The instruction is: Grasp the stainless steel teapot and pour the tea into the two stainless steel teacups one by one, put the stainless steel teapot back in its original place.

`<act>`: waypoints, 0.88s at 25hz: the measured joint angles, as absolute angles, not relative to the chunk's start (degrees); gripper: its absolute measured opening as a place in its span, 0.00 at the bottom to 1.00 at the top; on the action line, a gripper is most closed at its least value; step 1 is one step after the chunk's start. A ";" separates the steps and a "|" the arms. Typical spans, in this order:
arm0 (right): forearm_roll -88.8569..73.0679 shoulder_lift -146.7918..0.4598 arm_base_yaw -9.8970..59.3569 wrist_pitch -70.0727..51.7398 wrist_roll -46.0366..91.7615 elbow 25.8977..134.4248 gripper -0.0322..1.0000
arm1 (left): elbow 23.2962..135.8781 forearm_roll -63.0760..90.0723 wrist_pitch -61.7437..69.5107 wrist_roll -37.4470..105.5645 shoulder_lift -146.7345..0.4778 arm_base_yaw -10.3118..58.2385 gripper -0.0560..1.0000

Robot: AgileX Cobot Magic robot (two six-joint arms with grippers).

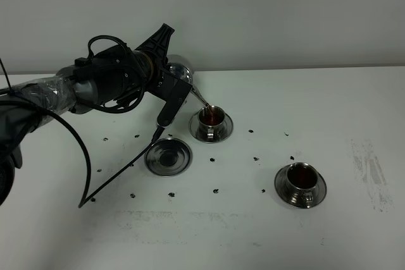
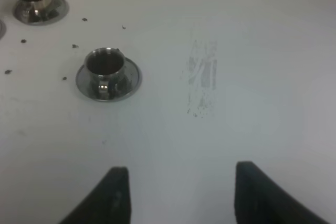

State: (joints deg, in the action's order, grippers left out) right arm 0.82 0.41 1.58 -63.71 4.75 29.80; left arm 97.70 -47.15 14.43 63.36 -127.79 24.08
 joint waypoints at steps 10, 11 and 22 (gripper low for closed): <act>0.82 0.41 1.58 -63.71 4.75 29.80 0.45 | 97.70 -47.33 13.82 63.36 -128.41 24.08 0.26; 0.82 0.41 1.58 -63.71 4.75 29.80 0.45 | 97.70 -47.33 13.80 63.36 -128.45 24.08 0.26; 0.82 0.41 1.58 -63.71 4.75 29.80 0.45 | 97.70 -48.65 12.81 63.41 -128.45 24.08 0.26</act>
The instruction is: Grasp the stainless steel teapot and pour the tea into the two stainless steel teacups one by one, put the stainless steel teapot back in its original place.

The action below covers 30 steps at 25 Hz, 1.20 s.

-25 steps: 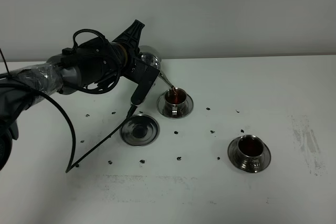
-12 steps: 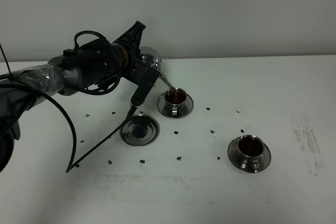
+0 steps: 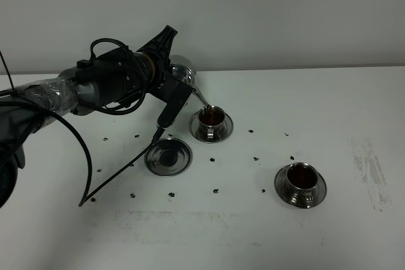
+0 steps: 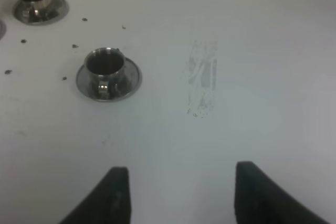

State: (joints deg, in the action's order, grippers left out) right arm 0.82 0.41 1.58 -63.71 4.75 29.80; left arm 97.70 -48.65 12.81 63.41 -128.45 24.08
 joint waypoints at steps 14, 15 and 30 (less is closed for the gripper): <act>0.82 0.41 1.58 -63.71 4.75 29.80 0.45 | 97.70 -48.65 12.31 64.79 -128.45 24.08 0.26; 0.82 0.41 1.58 -63.71 4.75 29.80 0.45 | 97.70 -48.65 12.31 64.79 -128.45 24.08 0.26; 0.82 0.41 1.58 -63.71 4.75 29.80 0.45 | 97.70 -37.12 15.01 64.43 -128.26 24.08 0.26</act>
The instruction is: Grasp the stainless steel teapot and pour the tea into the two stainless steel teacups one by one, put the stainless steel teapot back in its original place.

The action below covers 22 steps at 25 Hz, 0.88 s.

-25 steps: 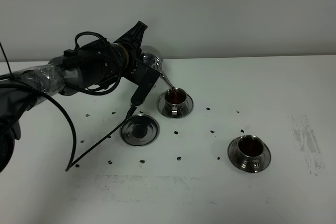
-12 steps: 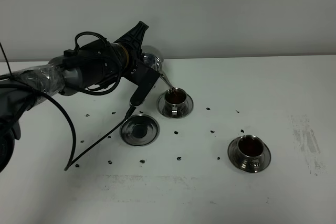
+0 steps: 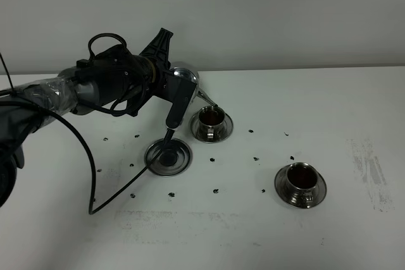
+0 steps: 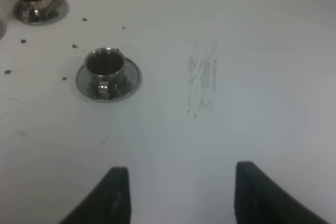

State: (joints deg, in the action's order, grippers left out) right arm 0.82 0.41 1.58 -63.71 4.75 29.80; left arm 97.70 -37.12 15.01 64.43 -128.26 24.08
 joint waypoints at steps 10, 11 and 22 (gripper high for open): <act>0.82 0.41 1.58 -63.71 4.75 29.80 0.45 | 97.70 -23.76 22.31 64.43 -122.37 22.36 0.26; 0.82 0.41 1.58 -63.71 4.75 29.80 0.45 | 97.70 -20.78 23.49 64.43 -121.49 21.91 0.26; 0.82 0.41 1.58 -63.71 4.75 29.80 0.45 | 97.78 2.95 36.23 50.36 -119.17 15.97 0.26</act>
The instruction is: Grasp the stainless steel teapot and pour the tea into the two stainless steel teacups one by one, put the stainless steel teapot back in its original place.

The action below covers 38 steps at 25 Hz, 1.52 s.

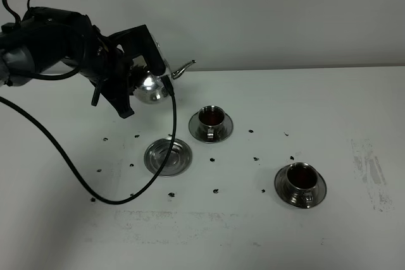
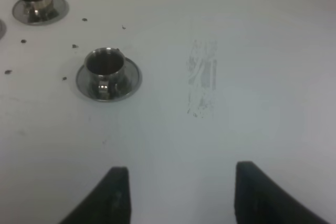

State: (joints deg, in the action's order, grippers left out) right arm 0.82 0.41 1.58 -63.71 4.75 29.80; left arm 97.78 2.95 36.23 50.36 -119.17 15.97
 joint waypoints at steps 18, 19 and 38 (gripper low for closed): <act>0.82 0.41 1.58 -63.71 4.75 29.80 0.45 | 98.10 6.90 40.30 33.42 -125.55 14.35 0.26; 0.82 0.41 1.58 -63.71 4.75 29.80 0.45 | 98.10 6.90 40.63 33.32 -125.35 14.35 0.26; 0.82 0.41 1.58 -63.71 4.75 29.80 0.45 | 78.58 6.72 37.11 24.19 -104.19 18.53 0.26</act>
